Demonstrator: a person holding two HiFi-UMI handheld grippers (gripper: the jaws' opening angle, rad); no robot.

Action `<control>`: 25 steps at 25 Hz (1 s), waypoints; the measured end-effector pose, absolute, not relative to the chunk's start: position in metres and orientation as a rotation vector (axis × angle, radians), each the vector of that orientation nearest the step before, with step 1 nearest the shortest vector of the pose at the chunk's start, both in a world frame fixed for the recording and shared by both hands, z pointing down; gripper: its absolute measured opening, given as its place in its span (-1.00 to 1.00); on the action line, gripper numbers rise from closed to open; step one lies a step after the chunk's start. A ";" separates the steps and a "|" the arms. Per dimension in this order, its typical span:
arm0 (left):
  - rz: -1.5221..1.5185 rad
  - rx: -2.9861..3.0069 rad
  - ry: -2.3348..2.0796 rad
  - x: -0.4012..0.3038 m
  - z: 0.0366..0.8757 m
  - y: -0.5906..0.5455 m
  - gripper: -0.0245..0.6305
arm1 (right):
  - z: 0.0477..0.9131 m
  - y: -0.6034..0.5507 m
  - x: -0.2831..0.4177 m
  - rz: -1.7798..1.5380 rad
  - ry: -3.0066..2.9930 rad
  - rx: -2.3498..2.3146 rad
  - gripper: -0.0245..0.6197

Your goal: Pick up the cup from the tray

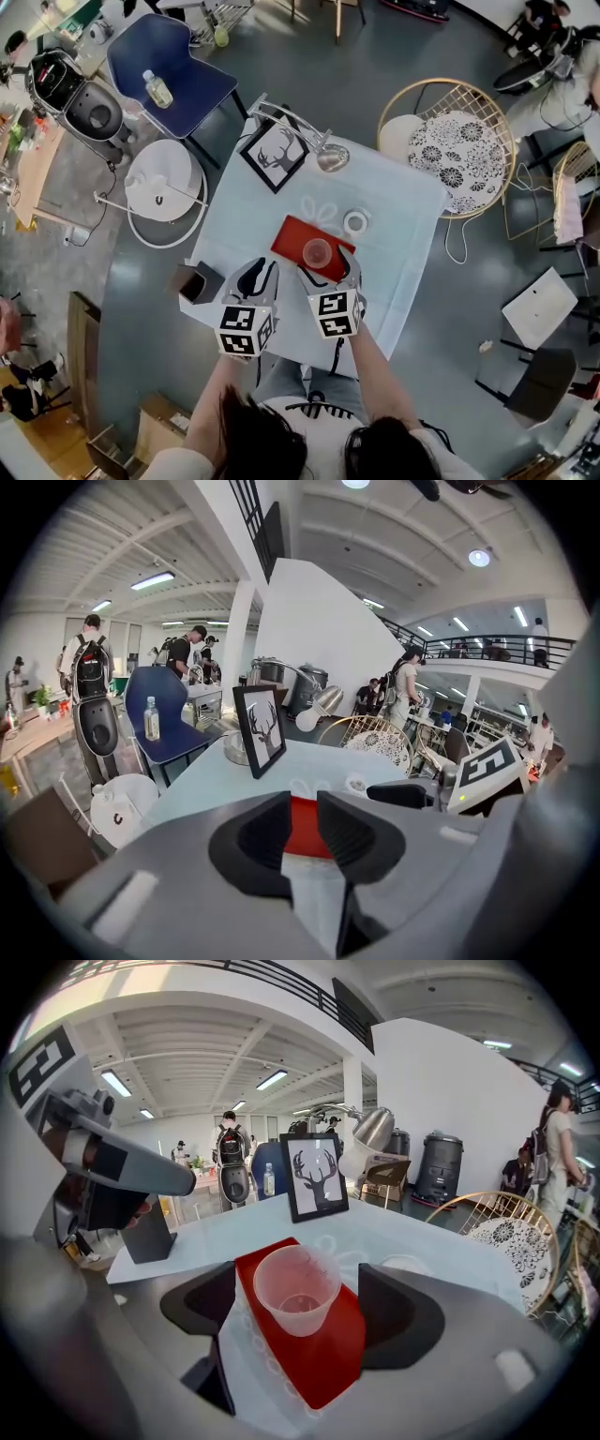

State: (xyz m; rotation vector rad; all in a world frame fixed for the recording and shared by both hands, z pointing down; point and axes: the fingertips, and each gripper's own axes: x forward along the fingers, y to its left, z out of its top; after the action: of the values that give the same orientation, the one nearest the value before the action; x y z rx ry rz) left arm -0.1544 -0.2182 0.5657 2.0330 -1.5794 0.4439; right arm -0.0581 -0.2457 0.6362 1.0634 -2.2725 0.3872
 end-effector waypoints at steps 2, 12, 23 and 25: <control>0.458 2.009 -1.604 -0.160 0.568 -0.220 -0.72 | 0.641 -0.244 -0.063 0.389 -2.272 1.042 0.43; 0.492 1.993 -1.576 -0.156 0.579 -0.228 -0.93 | 0.651 -0.263 -0.059 0.325 -2.231 1.106 0.22; 0.483 1.978 -1.581 -0.156 0.580 -0.229 -0.93 | 0.642 -0.260 -0.059 0.332 -2.246 1.119 0.15; 0.479 1.983 -1.580 -0.155 0.580 -0.229 -0.93 | 0.636 -0.257 -0.058 0.332 -2.256 1.134 0.15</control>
State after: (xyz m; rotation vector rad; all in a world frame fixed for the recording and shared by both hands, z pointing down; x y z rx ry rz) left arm -0.1549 -0.2290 0.5802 1.9832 -1.5799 0.4788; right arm -0.0582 -0.2573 0.6360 1.1343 -2.2565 0.3315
